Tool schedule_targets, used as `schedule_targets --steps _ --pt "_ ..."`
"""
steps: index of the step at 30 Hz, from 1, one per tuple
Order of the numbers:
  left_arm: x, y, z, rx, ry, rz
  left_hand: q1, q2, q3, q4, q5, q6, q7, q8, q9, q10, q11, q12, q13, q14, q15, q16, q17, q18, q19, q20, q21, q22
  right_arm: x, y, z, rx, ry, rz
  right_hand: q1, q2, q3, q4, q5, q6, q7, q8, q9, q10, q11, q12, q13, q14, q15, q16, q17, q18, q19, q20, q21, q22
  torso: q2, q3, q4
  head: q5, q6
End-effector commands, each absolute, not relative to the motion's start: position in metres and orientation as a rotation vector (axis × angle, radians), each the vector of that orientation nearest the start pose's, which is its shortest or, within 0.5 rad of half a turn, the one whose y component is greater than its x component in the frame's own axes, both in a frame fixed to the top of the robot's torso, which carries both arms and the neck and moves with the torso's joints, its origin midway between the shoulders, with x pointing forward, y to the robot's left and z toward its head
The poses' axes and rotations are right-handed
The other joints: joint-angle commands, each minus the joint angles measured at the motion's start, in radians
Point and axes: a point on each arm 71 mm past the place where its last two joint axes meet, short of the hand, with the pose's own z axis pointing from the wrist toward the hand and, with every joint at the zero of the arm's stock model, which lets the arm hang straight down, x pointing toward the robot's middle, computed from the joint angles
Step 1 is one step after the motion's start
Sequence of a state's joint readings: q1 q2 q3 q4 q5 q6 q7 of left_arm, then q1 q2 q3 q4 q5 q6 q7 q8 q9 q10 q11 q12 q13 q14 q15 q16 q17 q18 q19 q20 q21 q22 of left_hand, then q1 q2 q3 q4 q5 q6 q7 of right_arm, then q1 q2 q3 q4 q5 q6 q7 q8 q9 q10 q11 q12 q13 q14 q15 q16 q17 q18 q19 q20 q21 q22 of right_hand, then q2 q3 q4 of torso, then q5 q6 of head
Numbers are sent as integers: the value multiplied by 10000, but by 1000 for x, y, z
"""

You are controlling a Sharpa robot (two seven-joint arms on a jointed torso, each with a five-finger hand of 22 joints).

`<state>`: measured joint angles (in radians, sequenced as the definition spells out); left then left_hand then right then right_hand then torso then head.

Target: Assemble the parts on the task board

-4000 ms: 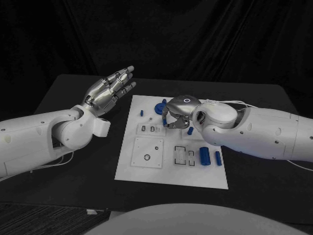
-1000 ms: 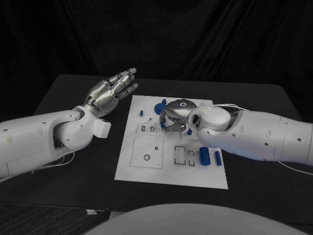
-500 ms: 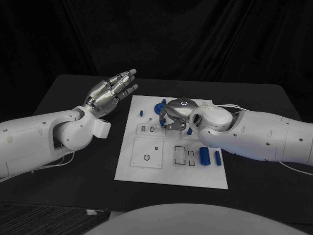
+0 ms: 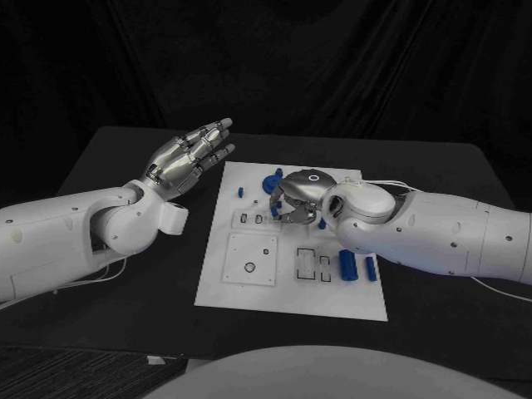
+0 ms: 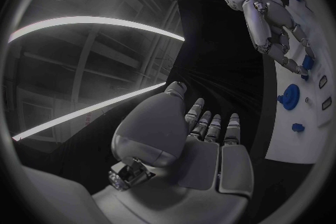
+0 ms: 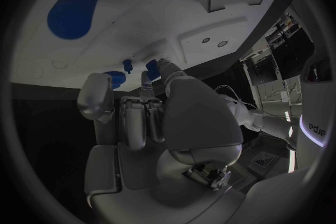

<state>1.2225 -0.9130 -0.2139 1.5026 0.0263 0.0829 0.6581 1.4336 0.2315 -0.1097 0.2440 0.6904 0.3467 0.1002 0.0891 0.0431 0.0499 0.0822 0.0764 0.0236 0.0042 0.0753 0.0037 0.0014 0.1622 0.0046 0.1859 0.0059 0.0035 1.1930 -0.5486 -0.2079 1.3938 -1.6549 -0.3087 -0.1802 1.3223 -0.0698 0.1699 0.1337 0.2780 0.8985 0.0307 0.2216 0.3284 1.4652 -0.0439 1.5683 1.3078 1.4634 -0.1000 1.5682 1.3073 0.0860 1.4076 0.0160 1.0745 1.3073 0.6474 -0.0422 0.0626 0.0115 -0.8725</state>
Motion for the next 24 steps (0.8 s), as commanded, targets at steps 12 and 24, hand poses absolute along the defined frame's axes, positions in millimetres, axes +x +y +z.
schedule_targets --steps 12,24 --pt "461 236 -211 -10039 14355 -19203 63 -23 49 -2 47 30 32 35 12 38 26 59 12 -33 78 -17 -4 163 16 69 -10 10 466 -91 -255 -3962 16307 7814 103 164 46 -123 -279 134 -96 27 8 1056 -111 25 2630 1074 -124 26 2635 110 11 -113 -58 829 3 -4 1 15 -1" --pt "461 235 -211 -10057 14400 -19217 63 -23 49 -2 47 30 32 35 12 38 26 59 12 -33 78 -17 -4 163 16 69 -10 10 468 -96 -261 -3832 16499 7658 140 163 48 -152 -359 132 -100 19 0 1056 -125 25 2630 1074 -133 26 2635 119 -14 -123 -116 820 -3 0 -9 41 -1"
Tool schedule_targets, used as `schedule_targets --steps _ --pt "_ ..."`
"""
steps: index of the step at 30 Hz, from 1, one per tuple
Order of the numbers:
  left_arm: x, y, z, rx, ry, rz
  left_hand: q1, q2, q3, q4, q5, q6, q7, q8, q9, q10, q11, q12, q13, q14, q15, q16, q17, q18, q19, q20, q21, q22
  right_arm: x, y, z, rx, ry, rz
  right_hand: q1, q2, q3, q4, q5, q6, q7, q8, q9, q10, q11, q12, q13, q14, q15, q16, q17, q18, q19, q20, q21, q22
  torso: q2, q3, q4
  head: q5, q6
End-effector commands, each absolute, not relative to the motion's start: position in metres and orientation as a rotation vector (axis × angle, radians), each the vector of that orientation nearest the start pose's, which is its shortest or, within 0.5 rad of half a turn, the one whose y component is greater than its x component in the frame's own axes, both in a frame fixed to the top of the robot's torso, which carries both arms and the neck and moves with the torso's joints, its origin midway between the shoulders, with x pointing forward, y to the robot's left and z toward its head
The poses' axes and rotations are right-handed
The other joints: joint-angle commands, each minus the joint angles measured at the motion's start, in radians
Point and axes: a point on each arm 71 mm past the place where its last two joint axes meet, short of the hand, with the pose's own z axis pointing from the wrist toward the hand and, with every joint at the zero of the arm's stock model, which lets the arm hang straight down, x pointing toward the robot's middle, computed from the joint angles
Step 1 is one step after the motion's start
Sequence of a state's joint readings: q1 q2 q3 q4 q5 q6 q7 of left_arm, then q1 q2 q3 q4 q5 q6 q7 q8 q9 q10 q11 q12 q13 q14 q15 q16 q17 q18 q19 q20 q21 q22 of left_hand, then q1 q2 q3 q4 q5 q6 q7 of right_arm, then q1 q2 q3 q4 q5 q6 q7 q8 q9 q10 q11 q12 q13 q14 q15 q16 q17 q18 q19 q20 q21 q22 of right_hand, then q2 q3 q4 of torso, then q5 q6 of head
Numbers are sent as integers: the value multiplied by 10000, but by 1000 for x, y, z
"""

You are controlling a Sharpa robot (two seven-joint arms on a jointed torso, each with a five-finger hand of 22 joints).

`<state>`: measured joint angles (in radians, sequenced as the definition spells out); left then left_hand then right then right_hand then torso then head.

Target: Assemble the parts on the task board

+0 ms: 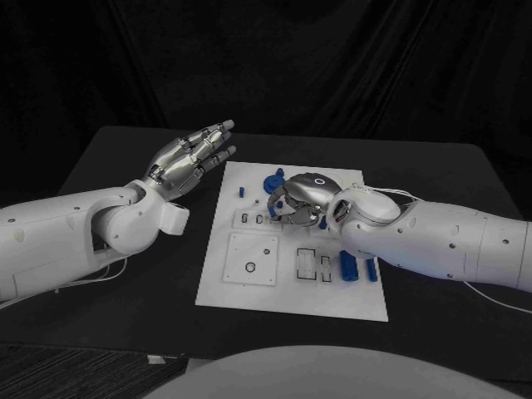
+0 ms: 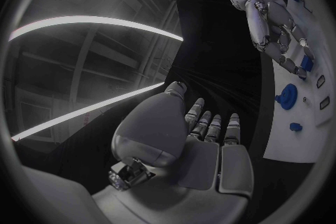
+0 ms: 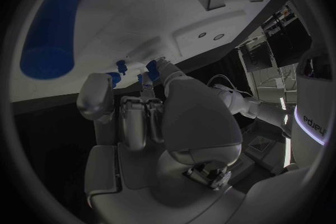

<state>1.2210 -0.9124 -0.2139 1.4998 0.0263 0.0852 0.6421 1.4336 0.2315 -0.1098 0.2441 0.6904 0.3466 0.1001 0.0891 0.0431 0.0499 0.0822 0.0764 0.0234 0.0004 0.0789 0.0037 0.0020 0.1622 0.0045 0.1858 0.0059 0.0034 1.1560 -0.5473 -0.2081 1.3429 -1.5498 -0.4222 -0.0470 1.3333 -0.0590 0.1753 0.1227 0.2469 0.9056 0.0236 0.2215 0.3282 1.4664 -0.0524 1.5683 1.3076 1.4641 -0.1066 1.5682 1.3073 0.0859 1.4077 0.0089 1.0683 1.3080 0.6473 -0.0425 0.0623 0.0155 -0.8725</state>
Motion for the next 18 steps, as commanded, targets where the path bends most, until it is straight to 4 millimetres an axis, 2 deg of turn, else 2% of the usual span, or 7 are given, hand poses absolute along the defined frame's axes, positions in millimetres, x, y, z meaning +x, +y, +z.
schedule_targets --steps 1,18 --pt "461 235 -211 -10059 14404 -19218 63 -23 49 -2 47 30 33 35 12 38 26 59 13 4 41 -17 -9 163 17 70 -10 11 468 -97 -262 -3820 16547 7618 35 54 -6 -47 -54 51 -25 13 -1 1044 -40 25 2632 1067 -68 26 2635 122 -21 -53 -70 809 -5 -1 -6 6 -1" --pt "461 235 -212 -10096 14507 -19219 58 -11 64 17 48 61 44 44 16 36 33 75 15 7 47 -10 -5 160 17 72 -10 11 471 -102 -270 -3810 17382 7027 56 41 -20 -73 -117 -85 34 -83 -54 1044 -12 25 2632 1067 -47 26 2635 152 -105 -52 -287 757 -2 1 3 4 -1"
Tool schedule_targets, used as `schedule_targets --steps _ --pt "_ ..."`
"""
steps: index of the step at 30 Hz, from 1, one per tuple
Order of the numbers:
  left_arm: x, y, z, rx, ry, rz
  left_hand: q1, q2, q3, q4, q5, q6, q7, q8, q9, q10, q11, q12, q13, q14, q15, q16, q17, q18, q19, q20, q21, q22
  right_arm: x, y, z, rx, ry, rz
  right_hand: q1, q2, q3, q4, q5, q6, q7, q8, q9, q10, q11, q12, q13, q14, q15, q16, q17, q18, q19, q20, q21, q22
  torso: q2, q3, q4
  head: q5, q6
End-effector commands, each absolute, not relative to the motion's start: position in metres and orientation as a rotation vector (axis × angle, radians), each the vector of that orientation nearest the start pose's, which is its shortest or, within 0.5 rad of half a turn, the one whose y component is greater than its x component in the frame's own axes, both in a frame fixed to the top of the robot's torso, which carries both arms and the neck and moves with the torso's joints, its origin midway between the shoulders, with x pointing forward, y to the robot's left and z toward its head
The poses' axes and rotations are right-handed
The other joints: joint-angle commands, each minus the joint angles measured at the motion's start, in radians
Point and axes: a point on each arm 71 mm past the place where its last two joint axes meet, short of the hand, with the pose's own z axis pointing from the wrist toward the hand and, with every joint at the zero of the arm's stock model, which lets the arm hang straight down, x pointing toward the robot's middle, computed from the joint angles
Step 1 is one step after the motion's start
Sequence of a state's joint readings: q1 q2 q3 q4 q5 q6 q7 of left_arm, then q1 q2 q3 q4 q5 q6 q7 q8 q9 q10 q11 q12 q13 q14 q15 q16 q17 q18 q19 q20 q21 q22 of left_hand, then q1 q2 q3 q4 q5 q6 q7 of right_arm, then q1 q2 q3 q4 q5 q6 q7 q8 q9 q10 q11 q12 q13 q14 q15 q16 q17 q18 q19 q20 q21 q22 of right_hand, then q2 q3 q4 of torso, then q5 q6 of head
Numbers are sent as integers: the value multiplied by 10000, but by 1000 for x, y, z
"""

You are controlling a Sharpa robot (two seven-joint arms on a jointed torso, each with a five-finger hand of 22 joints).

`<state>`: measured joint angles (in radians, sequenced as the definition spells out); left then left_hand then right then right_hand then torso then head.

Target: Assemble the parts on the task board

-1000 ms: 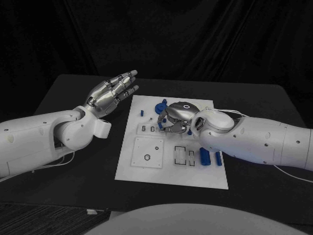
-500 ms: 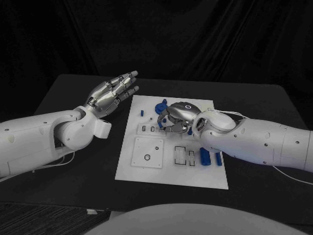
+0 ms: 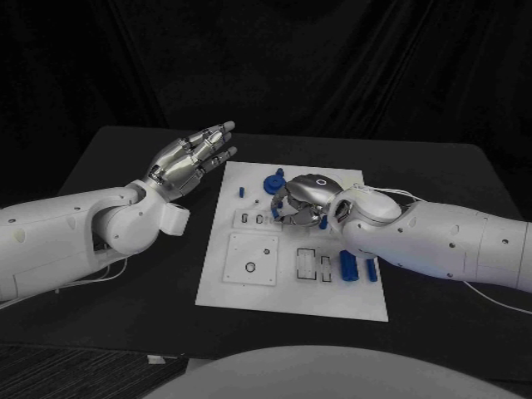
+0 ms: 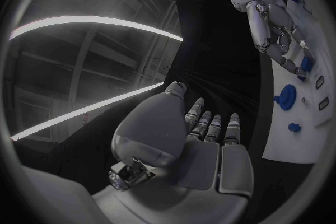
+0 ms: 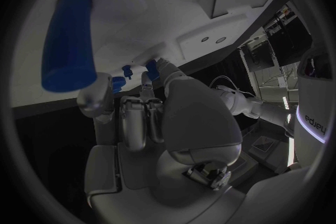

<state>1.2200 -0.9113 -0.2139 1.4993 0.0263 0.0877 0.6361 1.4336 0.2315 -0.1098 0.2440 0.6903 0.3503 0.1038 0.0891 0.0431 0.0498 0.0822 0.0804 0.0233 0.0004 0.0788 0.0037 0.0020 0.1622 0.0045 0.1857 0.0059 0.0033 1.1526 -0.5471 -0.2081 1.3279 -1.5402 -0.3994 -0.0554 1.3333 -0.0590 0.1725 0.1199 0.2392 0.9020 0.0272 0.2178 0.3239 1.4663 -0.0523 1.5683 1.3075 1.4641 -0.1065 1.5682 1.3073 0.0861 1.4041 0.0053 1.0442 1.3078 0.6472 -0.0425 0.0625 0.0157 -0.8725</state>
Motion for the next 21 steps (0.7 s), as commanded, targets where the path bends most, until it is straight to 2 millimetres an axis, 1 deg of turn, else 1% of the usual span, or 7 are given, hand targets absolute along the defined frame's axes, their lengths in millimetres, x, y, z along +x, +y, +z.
schedule_targets --steps 1,6,21 --pt "461 235 -212 -10098 14511 -19218 58 -11 64 18 48 24 7 45 17 36 34 35 16 7 48 -10 -6 160 17 72 -10 11 471 -102 -270 -3812 17422 7000 56 41 7 -45 -41 -50 -3 -45 -10 1045 -13 25 2633 1067 -48 26 2635 151 -70 -16 -47 759 -3 2 0 5 -1" --pt "461 235 -212 -10106 14529 -19214 60 -5 74 22 51 43 16 51 20 34 34 39 16 8 50 -9 -6 159 17 72 -10 11 472 -103 -272 -3815 17596 6875 51 42 4 -43 -54 -55 4 -51 -15 1045 -9 25 2633 1067 -44 26 2635 153 -77 -14 -66 755 5 -2 1 7 -1" --pt "461 234 -213 -10120 14571 -19222 60 -5 74 22 51 43 16 51 20 34 34 39 16 8 50 -9 -6 159 17 72 -10 11 472 -104 -275 -3795 17741 6764 35 20 -27 -48 -118 -187 68 -145 -67 1045 40 25 2633 1067 -7 26 2635 162 -117 10 -164 743 1 4 5 -2 -1"
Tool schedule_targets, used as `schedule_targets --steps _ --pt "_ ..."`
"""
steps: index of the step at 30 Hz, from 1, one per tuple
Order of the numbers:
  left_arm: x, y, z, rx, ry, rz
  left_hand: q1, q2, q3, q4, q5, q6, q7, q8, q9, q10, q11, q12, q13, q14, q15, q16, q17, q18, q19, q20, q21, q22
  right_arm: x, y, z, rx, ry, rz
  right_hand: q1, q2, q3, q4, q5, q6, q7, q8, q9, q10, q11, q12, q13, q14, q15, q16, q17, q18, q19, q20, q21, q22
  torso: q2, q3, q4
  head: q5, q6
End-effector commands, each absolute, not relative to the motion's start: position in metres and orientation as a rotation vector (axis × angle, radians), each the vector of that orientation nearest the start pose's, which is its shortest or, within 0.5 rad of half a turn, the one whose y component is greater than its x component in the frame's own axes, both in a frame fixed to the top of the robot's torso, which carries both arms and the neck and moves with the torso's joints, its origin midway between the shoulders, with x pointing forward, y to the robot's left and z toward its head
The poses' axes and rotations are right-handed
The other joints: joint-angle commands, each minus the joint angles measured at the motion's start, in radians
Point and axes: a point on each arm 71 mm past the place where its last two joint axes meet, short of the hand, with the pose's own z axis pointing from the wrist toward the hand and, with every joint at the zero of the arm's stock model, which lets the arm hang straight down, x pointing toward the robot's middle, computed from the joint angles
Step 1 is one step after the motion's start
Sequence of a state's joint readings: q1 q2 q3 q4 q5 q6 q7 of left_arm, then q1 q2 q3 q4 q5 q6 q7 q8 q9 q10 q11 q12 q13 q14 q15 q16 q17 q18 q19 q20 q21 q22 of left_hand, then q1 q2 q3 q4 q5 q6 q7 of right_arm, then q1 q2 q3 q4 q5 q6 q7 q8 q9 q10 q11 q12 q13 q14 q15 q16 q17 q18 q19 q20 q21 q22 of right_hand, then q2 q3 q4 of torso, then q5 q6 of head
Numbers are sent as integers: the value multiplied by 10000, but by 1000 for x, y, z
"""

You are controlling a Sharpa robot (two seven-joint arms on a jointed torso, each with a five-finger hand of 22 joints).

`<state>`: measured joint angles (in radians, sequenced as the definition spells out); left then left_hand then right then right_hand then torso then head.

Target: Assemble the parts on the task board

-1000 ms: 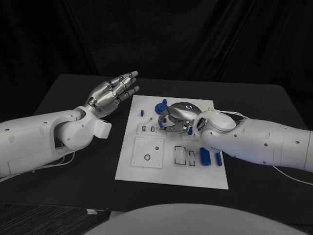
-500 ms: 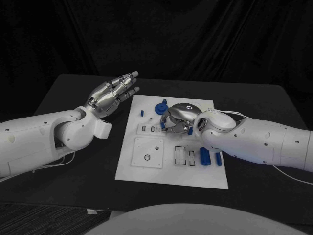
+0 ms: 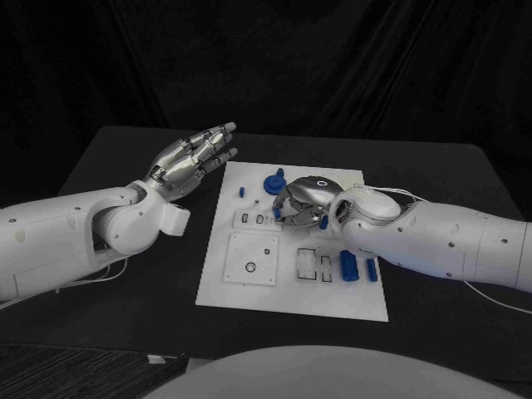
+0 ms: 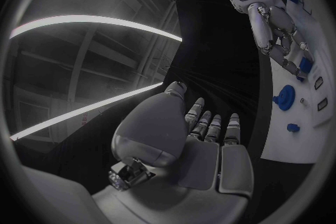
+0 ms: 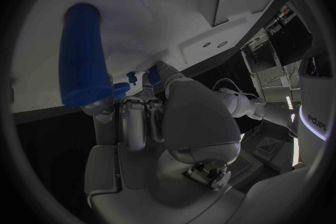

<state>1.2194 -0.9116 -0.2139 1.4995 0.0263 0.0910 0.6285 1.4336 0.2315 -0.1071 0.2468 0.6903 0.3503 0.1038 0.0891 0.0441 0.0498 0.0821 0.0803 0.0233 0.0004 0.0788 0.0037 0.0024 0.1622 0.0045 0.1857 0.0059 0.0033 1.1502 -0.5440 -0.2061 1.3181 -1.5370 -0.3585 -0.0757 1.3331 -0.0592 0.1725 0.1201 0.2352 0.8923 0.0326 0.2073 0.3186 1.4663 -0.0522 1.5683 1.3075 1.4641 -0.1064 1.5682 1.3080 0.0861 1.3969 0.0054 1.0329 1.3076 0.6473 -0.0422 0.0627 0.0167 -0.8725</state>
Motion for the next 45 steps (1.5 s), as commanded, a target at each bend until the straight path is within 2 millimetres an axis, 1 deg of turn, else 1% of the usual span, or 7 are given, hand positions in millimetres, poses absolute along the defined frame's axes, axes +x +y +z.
schedule_targets --steps 1,7,15,25,33,38,45 --pt "461 234 -213 -10121 14575 -19222 60 -5 46 -5 51 43 16 51 9 34 34 40 16 8 51 -9 -10 159 17 72 -10 11 472 -104 -275 -3796 17736 6769 32 19 -31 -47 -89 -100 16 -47 -18 1045 42 25 2633 1067 -5 26 2628 159 -42 11 -40 750 1 0 4 -17 -1" --pt "461 234 -213 -10127 14589 -19220 60 -5 46 -5 51 43 16 51 9 34 34 40 16 8 51 -9 -10 159 17 72 -10 11 472 -104 -276 -3794 17738 6770 -12 -14 -91 -29 -285 -330 32 -186 -92 1045 62 25 2633 1067 27 26 2628 167 -59 42 -107 755 5 -2 0 -16 -1" --pt "461 235 -213 -10137 14599 -19212 60 -5 46 -5 51 43 16 51 9 34 34 40 16 8 51 -9 -10 159 17 72 -10 11 472 -104 -276 -3814 17787 6754 -41 -111 -213 -16 -411 -1142 81 -617 -374 1045 101 25 2633 1067 84 26 2628 183 -72 99 -238 772 4 2 -7 0 -1" --pt "461 235 -214 -10175 14697 -19187 60 -5 46 -5 51 43 16 51 9 34 34 40 16 8 51 -9 -10 159 17 72 -10 11 471 -103 -275 -3882 17713 6912 -151 -222 -355 73 -643 -1372 30 -715 -512 1045 66 25 2633 1067 75 26 2628 196 -78 104 -316 781 -6 4 3 -12 -1" --pt "461 235 -214 -10202 14756 -19160 69 -4 70 2 55 50 29 56 10 24 40 51 16 6 54 -12 -11 156 18 72 -10 12 470 -105 -274 -3866 17575 6994 -324 -327 -521 337 -1145 -1567 19 -777 -704 1045 47 25 2633 1067 70 26 2628 205 -81 98 -421 794 4 0 2 -4 -1" --pt "461 235 -215 -10212 14788 -19155 69 -4 70 2 55 50 29 56 10 24 40 51 16 6 54 -12 -11 156 18 72 -10 12 468 -107 -271 -3785 17347 7135 -531 -546 -678 774 -1767 -1539 36 -718 -833 1045 55 25 2633 1067 79 26 2628 205 -62 101 -476 821 1 0 -1 18 -1" --pt "461 234 -215 -10215 14823 -19167 71 -5 74 3 57 47 32 55 9 20 41 50 15 4 53 -18 -14 156 19 72 -9 13 465 -109 -256 -3672 16583 7490 -693 -918 -904 1548 -1861 -1605 89 -715 -980 1045 88 25 2633 1067 96 26 2628 198 -36 107 -506 863 -6 4 0 13 -1"
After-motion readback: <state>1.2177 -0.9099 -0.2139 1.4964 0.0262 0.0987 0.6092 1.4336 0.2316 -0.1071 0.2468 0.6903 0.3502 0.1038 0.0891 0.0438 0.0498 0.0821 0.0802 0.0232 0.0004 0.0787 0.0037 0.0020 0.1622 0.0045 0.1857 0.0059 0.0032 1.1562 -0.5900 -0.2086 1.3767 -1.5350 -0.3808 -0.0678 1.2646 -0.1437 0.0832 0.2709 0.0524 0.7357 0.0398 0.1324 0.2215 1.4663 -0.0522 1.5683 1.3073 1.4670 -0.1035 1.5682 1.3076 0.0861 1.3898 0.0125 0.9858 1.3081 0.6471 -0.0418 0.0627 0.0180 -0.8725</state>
